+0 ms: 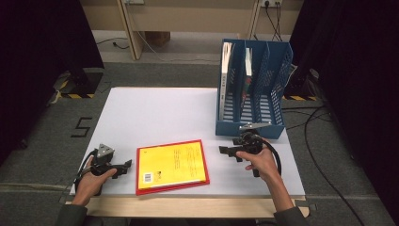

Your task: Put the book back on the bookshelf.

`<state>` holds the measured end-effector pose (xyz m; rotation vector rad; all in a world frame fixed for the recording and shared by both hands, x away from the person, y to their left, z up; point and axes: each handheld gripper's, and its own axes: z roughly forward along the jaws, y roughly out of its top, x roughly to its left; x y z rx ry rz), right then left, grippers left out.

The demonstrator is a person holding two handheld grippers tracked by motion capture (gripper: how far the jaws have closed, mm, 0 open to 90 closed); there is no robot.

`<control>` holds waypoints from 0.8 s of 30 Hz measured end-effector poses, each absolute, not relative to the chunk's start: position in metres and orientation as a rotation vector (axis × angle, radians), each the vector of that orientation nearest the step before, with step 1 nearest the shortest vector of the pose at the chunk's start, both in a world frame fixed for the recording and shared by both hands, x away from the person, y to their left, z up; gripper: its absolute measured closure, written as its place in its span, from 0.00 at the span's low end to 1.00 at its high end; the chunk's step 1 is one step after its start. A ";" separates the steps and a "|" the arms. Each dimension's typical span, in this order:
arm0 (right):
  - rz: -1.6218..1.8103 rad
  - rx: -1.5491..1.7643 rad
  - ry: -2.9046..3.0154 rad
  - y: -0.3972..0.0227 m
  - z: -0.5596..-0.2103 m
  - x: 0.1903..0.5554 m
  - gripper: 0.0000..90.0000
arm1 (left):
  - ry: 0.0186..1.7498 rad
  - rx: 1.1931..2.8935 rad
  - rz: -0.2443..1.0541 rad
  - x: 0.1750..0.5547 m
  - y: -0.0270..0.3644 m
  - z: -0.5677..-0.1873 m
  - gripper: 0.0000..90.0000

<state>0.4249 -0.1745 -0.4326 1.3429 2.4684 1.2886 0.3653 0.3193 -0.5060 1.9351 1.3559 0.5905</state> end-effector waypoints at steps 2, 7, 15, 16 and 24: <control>1.289 1.343 2.481 -0.171 -0.436 0.424 0.23 | 1.356 1.936 0.590 0.365 0.319 -0.506 0.14; 1.298 1.347 2.515 -0.163 -0.443 0.423 0.23 | 1.356 1.935 0.590 0.365 0.319 -0.506 0.14; 1.283 1.341 2.539 -0.156 -0.449 0.422 0.23 | 1.356 1.935 0.590 0.365 0.319 -0.506 0.14; 1.282 1.341 2.539 -0.155 -0.450 0.422 0.23 | 1.356 1.935 0.590 0.365 0.319 -0.506 0.14; 1.257 1.332 2.586 -0.145 -0.459 0.422 0.23 | 1.339 1.943 0.592 0.364 0.319 -0.505 0.16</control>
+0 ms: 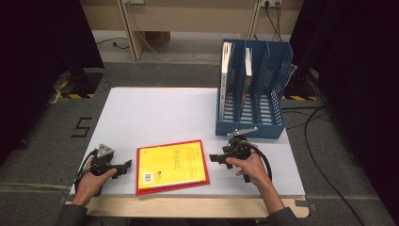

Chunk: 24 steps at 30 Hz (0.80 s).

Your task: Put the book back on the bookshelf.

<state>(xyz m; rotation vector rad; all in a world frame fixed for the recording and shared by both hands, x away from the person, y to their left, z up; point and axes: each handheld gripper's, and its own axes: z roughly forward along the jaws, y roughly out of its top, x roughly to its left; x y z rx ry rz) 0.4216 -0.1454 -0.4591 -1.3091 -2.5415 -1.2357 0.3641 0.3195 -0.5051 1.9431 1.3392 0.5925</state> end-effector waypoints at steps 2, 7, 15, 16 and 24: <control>-1.232 -1.303 -2.534 -0.144 -0.461 0.422 0.23 | 1.330 1.947 0.594 0.363 0.319 -0.504 0.17; -1.212 -1.301 -2.539 -0.141 -0.464 0.421 0.23 | 1.297 1.897 0.599 0.356 0.317 -0.498 0.17; -1.198 -1.298 -2.544 -0.138 -0.466 0.421 0.23 | 1.241 1.887 0.552 0.352 0.309 -0.494 0.17; -1.196 -1.297 -2.542 -0.138 -0.467 0.421 0.23 | 1.234 1.895 0.550 0.352 0.307 -0.493 0.17; -1.181 -1.286 -2.534 -0.133 -0.472 0.420 0.23 | 1.162 1.989 0.561 0.349 0.294 -0.493 0.16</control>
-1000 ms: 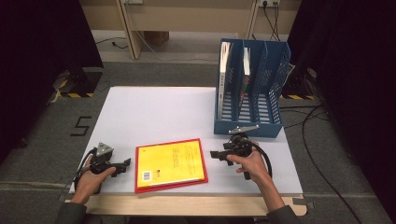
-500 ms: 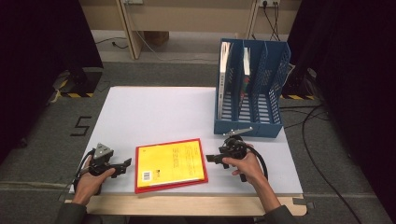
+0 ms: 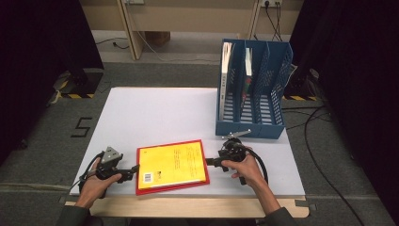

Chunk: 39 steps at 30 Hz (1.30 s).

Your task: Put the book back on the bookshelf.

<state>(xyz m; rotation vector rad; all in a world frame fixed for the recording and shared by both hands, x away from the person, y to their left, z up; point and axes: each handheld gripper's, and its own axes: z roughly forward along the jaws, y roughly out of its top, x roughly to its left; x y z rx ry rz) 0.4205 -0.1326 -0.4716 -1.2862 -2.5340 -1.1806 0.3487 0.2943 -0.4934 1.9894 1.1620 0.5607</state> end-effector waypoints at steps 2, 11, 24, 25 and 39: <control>-1.181 -1.276 -2.528 -0.130 -0.473 0.420 0.24 | 1.164 1.984 0.553 0.349 0.295 -0.494 0.16; -1.177 -1.258 -2.505 -0.123 -0.475 0.419 0.24 | 1.126 1.998 0.518 0.349 0.289 -0.493 0.26; -1.182 -1.248 -2.448 -0.117 -0.484 0.423 0.24 | 1.112 2.031 0.539 0.353 0.276 -0.492 0.17; -1.186 -1.245 -2.441 -0.116 -0.484 0.423 0.24 | 1.115 2.027 0.534 0.353 0.276 -0.493 0.17; -1.238 -1.300 -2.317 -0.105 -0.488 0.423 0.21 | 1.127 2.016 0.511 0.354 0.276 -0.494 0.17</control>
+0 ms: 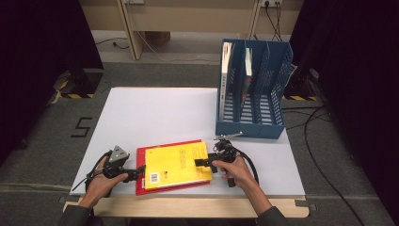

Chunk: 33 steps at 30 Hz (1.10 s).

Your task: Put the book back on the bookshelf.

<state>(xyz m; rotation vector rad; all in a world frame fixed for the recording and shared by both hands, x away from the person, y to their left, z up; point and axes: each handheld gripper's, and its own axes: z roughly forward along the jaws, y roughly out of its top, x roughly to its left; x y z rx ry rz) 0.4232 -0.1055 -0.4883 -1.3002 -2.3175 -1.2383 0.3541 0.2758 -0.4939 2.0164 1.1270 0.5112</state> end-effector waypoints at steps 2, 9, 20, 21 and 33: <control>-1.244 -1.316 -2.307 -0.105 -0.489 0.423 0.21 | 1.124 2.017 0.521 0.355 0.275 -0.494 0.16; -1.257 -1.383 -2.324 -0.102 -0.487 0.422 0.24 | 1.127 2.005 0.503 0.356 0.273 -0.496 0.15; -1.379 -1.365 -2.128 -0.108 -0.477 0.435 0.30 | 1.127 2.007 0.513 0.357 0.270 -0.497 0.11; -1.366 -1.359 -2.149 -0.106 -0.478 0.435 0.30 | 1.127 2.006 0.513 0.357 0.269 -0.497 0.10; -1.358 -1.286 -2.326 -0.101 -0.443 0.443 0.57 | 1.150 2.016 0.536 0.360 0.265 -0.498 0.02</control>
